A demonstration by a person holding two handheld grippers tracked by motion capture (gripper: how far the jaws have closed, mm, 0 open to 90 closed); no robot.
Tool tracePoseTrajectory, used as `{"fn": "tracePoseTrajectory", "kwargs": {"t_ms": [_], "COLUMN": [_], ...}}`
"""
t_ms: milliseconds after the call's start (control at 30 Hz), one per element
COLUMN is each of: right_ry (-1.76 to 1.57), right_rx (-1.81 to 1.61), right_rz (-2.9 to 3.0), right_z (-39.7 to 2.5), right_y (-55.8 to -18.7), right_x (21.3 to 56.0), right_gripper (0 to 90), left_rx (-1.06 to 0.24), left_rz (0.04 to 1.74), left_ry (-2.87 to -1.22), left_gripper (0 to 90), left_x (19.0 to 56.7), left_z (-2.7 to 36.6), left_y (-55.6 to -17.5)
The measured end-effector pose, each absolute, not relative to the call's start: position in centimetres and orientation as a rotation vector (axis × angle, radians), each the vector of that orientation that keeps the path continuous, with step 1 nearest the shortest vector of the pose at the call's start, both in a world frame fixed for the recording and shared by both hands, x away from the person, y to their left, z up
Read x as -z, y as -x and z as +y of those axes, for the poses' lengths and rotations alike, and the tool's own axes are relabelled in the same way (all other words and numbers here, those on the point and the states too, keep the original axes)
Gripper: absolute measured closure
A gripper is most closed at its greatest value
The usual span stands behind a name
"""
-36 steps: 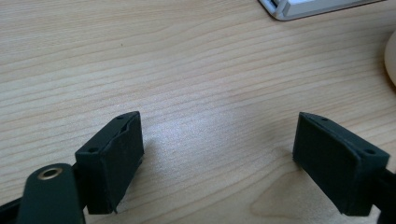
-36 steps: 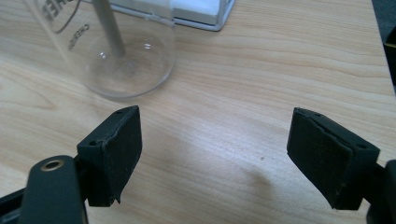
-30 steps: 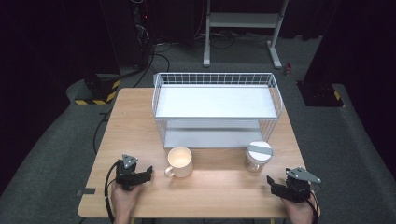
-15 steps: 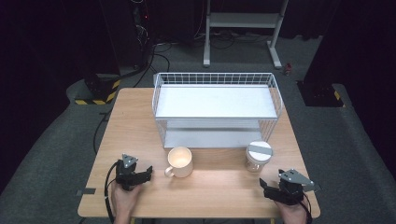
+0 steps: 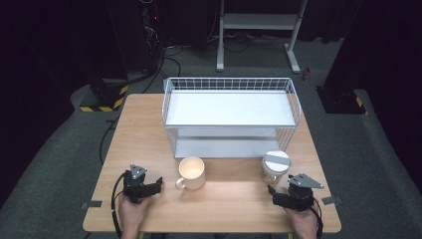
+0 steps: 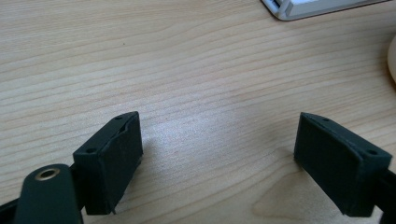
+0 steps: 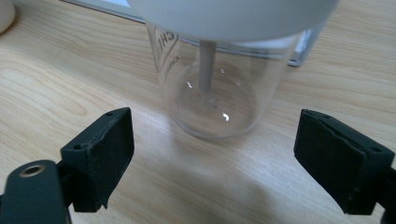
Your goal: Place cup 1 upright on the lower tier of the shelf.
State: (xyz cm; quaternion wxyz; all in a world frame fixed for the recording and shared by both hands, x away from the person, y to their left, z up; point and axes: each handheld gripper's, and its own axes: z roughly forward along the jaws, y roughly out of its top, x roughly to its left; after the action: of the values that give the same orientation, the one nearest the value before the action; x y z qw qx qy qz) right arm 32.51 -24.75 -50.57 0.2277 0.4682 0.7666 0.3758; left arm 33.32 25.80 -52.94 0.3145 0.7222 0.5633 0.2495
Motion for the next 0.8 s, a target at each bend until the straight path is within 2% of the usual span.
{"fn": "tracePoseTrajectory", "kwargs": {"t_ms": [567, 800], "right_ry": [-1.266, -1.287], "right_rx": [-1.030, -1.020], "right_rz": [2.069, 2.039], "right_z": [-23.2, -22.6], "right_y": [-35.4, -35.9], "right_x": [50.3, 50.2], "right_gripper": [11.3, 16.2], "left_rx": [-0.658, -0.656], "left_rz": [1.484, 1.485], "left_ry": [-1.903, -1.903], "left_gripper": [15.4, 15.4], "left_x": [52.9, 52.9], "left_z": [25.8, 25.8], "left_y": [-33.3, -33.3]}}
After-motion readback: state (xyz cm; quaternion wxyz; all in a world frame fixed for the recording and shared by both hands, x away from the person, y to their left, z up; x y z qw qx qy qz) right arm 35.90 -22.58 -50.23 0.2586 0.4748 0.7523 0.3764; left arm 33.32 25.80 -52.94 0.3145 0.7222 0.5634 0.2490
